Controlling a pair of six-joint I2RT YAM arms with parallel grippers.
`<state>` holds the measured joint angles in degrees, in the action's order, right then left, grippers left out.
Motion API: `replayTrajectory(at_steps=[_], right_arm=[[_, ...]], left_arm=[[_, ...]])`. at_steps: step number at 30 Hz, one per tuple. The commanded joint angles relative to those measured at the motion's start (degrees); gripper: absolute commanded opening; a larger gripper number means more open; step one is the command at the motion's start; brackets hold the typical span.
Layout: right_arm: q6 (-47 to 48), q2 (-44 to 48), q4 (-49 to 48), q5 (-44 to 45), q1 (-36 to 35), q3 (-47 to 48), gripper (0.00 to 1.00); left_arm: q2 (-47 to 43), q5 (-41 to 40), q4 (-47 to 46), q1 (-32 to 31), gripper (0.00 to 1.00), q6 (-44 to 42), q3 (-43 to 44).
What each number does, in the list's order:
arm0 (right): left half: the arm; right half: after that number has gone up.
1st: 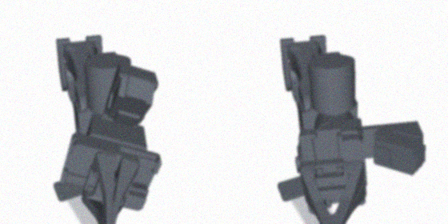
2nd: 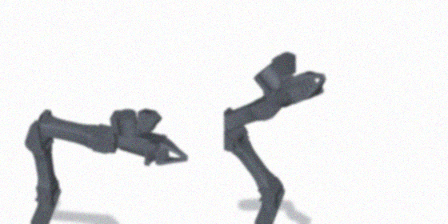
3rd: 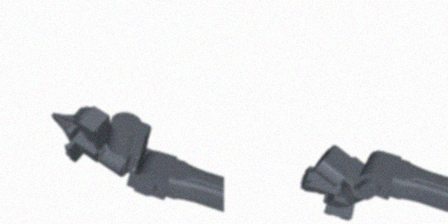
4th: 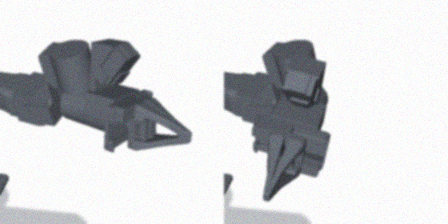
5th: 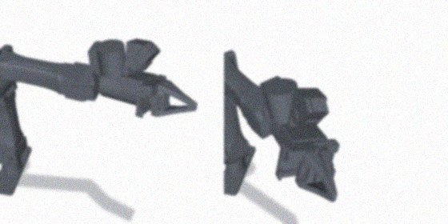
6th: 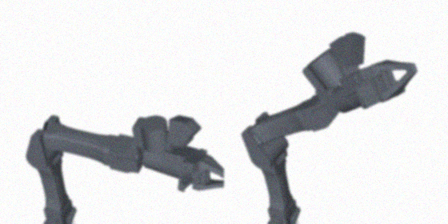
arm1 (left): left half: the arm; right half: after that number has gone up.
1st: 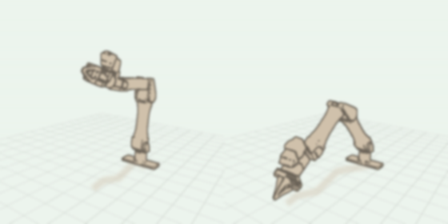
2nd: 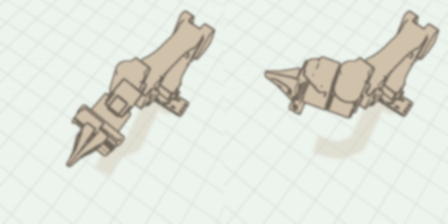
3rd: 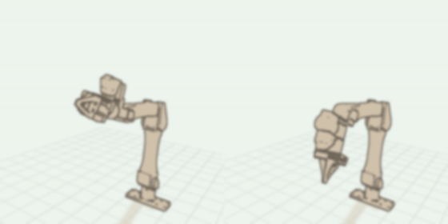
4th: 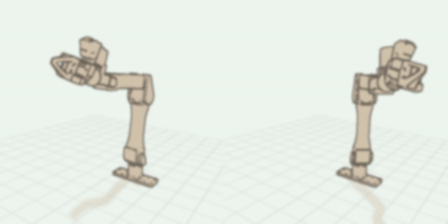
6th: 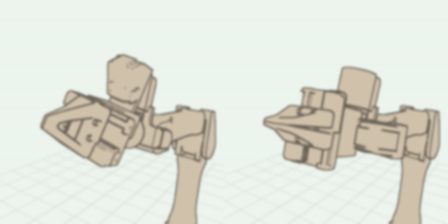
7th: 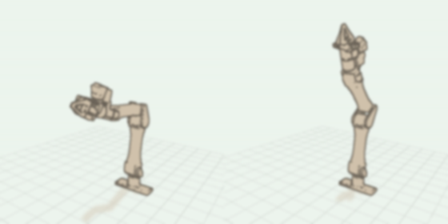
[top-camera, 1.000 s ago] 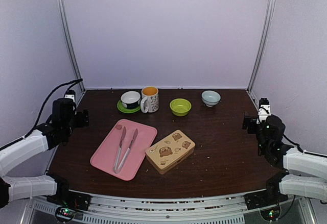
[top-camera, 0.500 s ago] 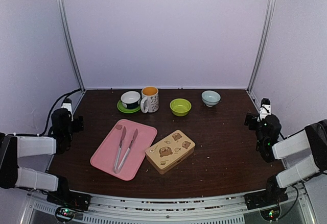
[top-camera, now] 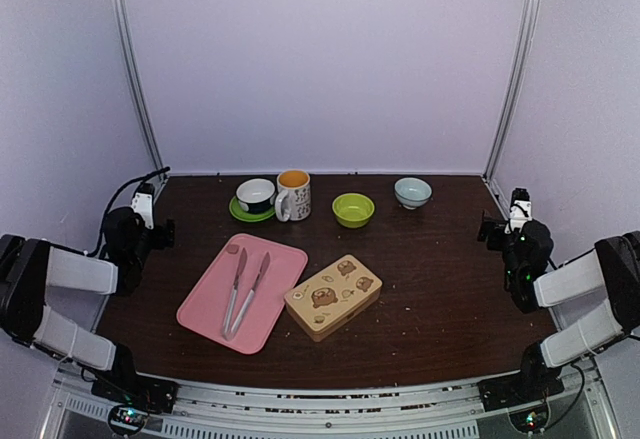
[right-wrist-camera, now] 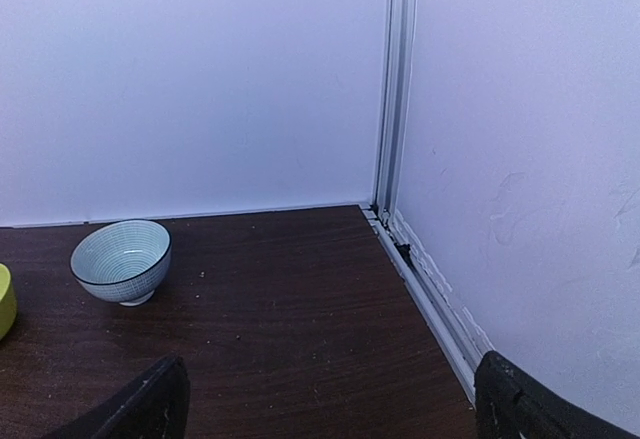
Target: Pack the chocolate
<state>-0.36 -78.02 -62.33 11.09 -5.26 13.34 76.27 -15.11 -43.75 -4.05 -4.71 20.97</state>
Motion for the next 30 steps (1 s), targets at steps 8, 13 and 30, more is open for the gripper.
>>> replayTrajectory(at_steps=[8, 13, 30], right_arm=[[-0.34, 0.14, -0.25, -1.21, 0.31, 0.87, 1.0], [-0.34, 0.17, -0.21, -1.26, 0.31, 0.86, 1.0], [-0.26, 0.15, -0.15, -1.24, 0.33, 0.97, 1.0]], left_arm=[[5.78, 10.5, -13.64, 6.49, 0.98, 2.68, -1.64], [4.93, 9.99, -11.97, 6.55, 0.98, 2.91, -1.39], [5.38, 8.52, -13.55, 6.58, 0.98, 3.5, -1.64]])
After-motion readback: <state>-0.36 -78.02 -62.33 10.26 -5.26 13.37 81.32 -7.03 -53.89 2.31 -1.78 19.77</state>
